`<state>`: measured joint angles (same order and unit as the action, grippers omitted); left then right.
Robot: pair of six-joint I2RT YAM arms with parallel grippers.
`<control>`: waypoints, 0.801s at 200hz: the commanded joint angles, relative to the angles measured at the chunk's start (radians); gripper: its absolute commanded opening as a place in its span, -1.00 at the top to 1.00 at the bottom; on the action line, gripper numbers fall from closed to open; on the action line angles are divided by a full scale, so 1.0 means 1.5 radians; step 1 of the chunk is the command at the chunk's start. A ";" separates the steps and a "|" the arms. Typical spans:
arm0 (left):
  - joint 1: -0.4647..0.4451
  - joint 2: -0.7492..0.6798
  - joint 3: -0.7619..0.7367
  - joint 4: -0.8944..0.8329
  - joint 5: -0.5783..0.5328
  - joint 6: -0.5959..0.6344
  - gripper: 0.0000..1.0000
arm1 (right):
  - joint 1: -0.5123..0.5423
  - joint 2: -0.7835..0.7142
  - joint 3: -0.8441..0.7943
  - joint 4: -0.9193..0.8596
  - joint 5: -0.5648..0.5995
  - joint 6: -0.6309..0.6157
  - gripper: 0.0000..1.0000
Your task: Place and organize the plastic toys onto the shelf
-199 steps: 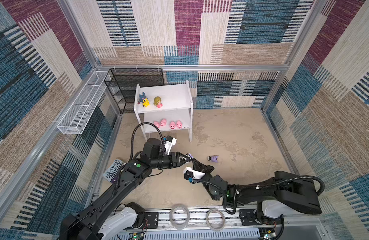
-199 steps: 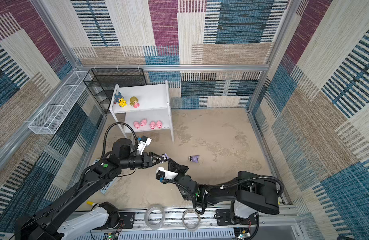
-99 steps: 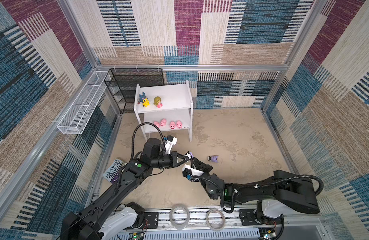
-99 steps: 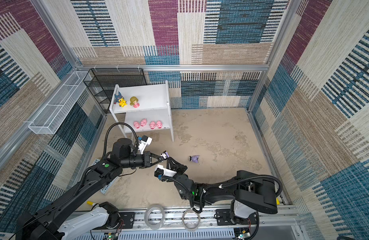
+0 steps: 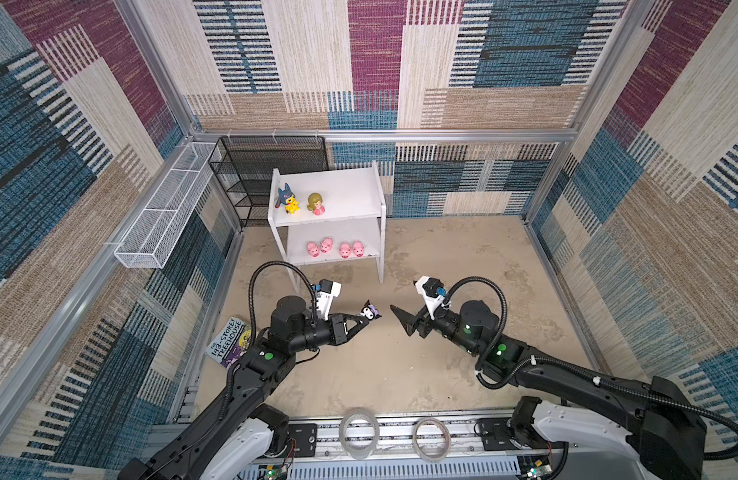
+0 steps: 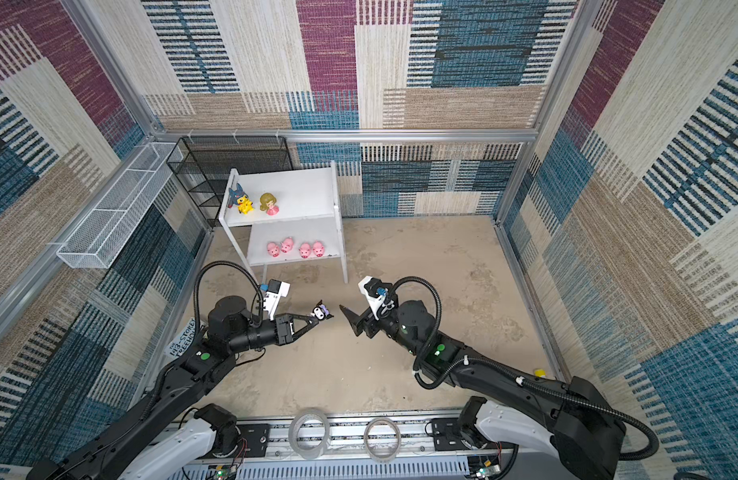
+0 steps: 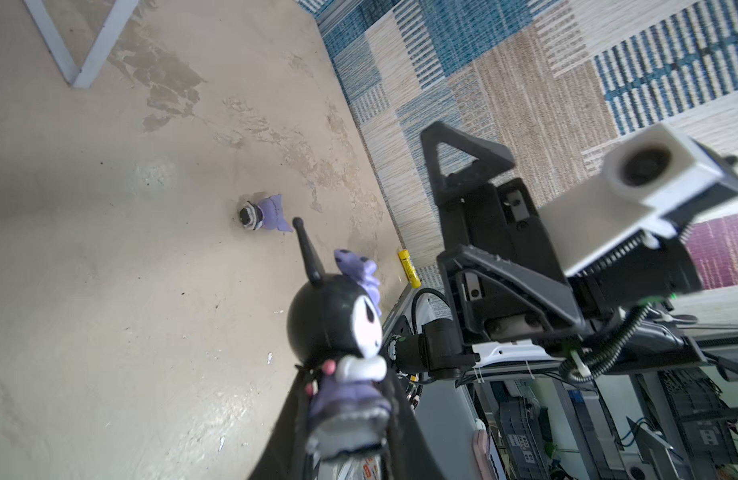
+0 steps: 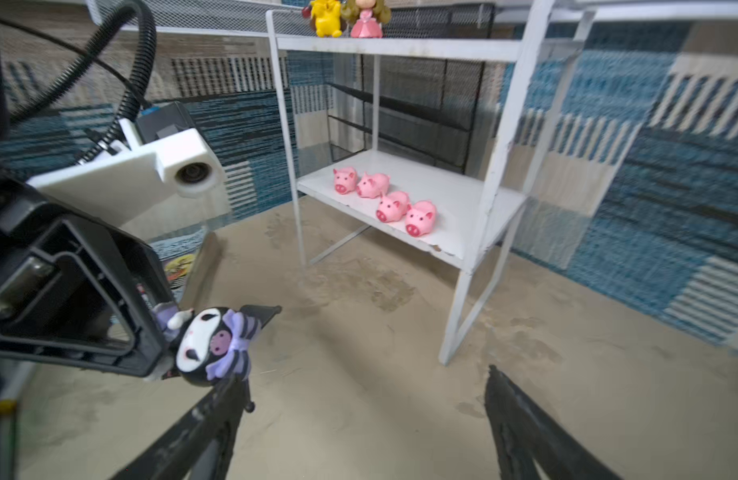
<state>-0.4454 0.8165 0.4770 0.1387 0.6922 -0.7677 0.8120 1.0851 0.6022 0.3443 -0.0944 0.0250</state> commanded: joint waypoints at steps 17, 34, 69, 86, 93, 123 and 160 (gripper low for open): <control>0.000 -0.047 -0.075 0.295 0.044 -0.011 1.00 | -0.076 0.057 0.077 -0.061 -0.392 0.249 -0.77; 0.000 -0.070 -0.090 0.321 0.054 0.013 1.00 | -0.091 0.070 0.088 -0.025 -0.432 0.339 -0.76; 0.000 -0.105 -0.102 0.343 0.072 0.047 1.00 | -0.119 0.113 0.081 0.061 -0.518 0.469 -0.60; 0.000 -0.103 -0.100 0.349 0.088 0.047 1.00 | -0.122 0.134 0.063 0.151 -0.559 0.528 -0.41; 0.000 -0.101 -0.098 0.352 0.096 0.046 1.00 | -0.122 0.140 0.058 0.181 -0.568 0.545 -0.31; 0.000 -0.097 -0.095 0.347 0.108 0.047 1.00 | -0.122 0.150 0.053 0.257 -0.596 0.580 -0.12; 0.000 -0.108 -0.096 0.334 0.103 0.055 1.00 | -0.122 0.148 0.062 0.270 -0.611 0.584 -0.04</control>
<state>-0.4465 0.6632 0.3275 0.6121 0.8410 -0.7177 0.6281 1.3102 0.6849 0.6601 -0.9634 0.8597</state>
